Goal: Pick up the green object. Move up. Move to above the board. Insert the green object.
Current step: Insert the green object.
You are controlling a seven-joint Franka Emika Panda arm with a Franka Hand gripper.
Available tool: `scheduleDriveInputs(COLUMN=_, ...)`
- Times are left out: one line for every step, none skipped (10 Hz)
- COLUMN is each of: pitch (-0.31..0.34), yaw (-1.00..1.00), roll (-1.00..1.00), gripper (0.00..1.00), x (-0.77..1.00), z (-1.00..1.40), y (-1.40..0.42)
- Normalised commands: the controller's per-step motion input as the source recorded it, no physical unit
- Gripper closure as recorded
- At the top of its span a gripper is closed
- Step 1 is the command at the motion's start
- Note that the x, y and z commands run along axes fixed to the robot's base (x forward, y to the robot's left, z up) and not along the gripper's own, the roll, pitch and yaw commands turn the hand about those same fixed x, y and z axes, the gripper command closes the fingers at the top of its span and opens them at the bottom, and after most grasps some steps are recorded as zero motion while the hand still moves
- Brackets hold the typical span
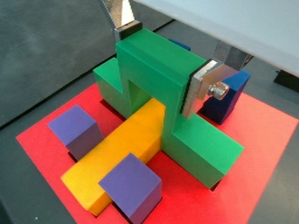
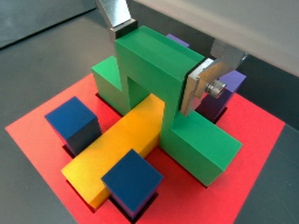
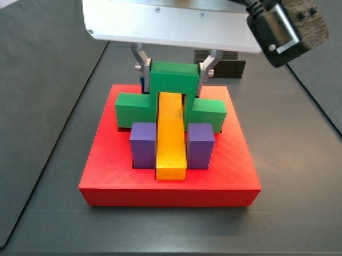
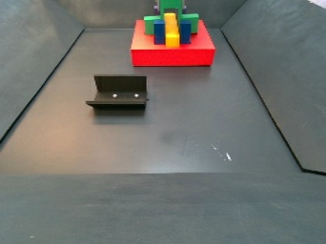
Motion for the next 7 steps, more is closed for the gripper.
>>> scheduleDriveInputs(pitch=-0.023, yaw=-0.04, roll=0.11, gripper=1.0, x=0.0, z=-0.27, y=0.12)
scheduleDriveInputs(pitch=-0.016, yaw=-0.03, roll=0.1, gripper=1.0, x=0.02, z=-0.27, y=0.17)
scheduleDriveInputs(pitch=-0.011, yaw=-0.02, roll=0.05, gripper=1.0, x=0.0, z=-0.25, y=0.08)
scheduleDriveInputs(pitch=-0.077, yaw=0.0, roll=0.0, gripper=1.0, x=0.0, z=-0.4, y=0.0)
scheduleDriveInputs(pitch=-0.083, yaw=0.0, roll=0.01, gripper=1.0, x=0.0, z=-0.53, y=0.0)
scheduleDriveInputs(pitch=-0.004, yaw=0.0, roll=0.05, gripper=1.0, x=0.17, z=-0.18, y=-0.05)
scheduleDriveInputs(pitch=0.001, yaw=0.0, roll=0.19, gripper=1.0, x=0.36, z=-0.01, y=-0.23)
